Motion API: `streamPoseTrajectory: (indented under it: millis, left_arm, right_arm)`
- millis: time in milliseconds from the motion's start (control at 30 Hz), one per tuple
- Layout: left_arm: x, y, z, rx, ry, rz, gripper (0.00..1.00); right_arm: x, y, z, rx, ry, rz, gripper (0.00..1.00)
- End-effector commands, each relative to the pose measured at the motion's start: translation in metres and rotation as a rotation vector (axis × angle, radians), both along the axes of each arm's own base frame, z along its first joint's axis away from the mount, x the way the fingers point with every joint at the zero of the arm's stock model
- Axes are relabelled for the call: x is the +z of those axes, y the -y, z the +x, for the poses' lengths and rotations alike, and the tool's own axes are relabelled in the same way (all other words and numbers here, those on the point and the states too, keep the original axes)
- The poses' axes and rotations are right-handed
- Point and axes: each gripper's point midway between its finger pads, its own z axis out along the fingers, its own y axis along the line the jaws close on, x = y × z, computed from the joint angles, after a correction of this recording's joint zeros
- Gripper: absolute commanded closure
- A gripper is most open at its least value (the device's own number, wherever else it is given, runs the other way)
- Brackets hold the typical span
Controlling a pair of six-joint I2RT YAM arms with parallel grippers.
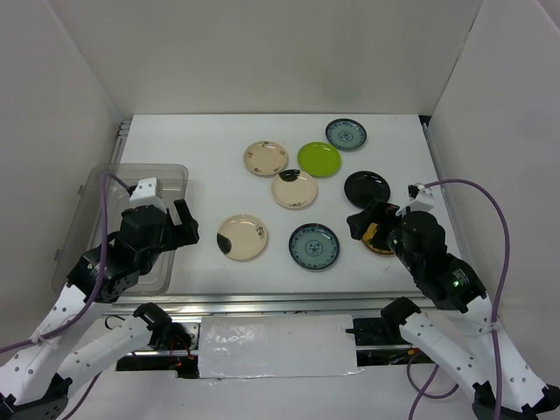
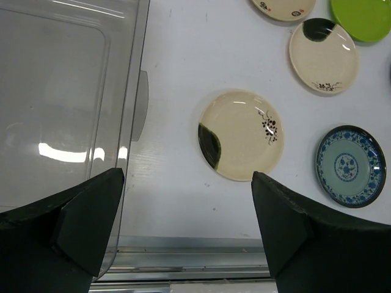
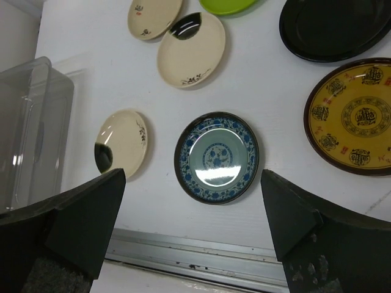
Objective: Place the plates into the plastic bin on the countertop
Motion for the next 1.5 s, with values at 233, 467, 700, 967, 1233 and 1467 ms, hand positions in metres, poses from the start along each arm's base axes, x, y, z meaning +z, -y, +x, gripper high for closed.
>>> streamPoseTrajectory:
  millis: [233, 467, 700, 967, 1233, 1467]
  left_arm:
    - [0.001, 0.022, 0.015, -0.098, -0.003, 0.015, 0.01]
    - [0.017, 0.102, 0.026, -0.379, -0.047, -0.183, 0.01]
    - [-0.061, 0.126, 0.076, -0.246, -0.289, -0.119, 0.01]
    - [-0.117, 0.072, 0.068, 0.195, -0.396, -0.056, 0.01]
    - [-0.167, 0.066, 0.057, 0.295, -0.439, -0.095, 0.01]
    - [-0.185, 0.069, 0.066, 0.326, -0.379, -0.12, 0.04]
  right_arm:
    - [0.026, 0.012, -0.009, -0.039, 0.099, 0.048, 0.0]
    - [0.03, -0.001, -0.013, 0.048, 0.11, 0.063, 0.0]
    - [0.037, -0.014, -0.022, 0.133, 0.115, 0.096, 0.0]
    - [0.025, -0.023, -0.029, 0.197, 0.097, 0.099, 0.0]
    - [0.028, -0.022, -0.034, 0.207, 0.118, 0.116, 0.0]
    - [0.028, -0.024, -0.037, 0.229, 0.107, 0.108, 0.0]
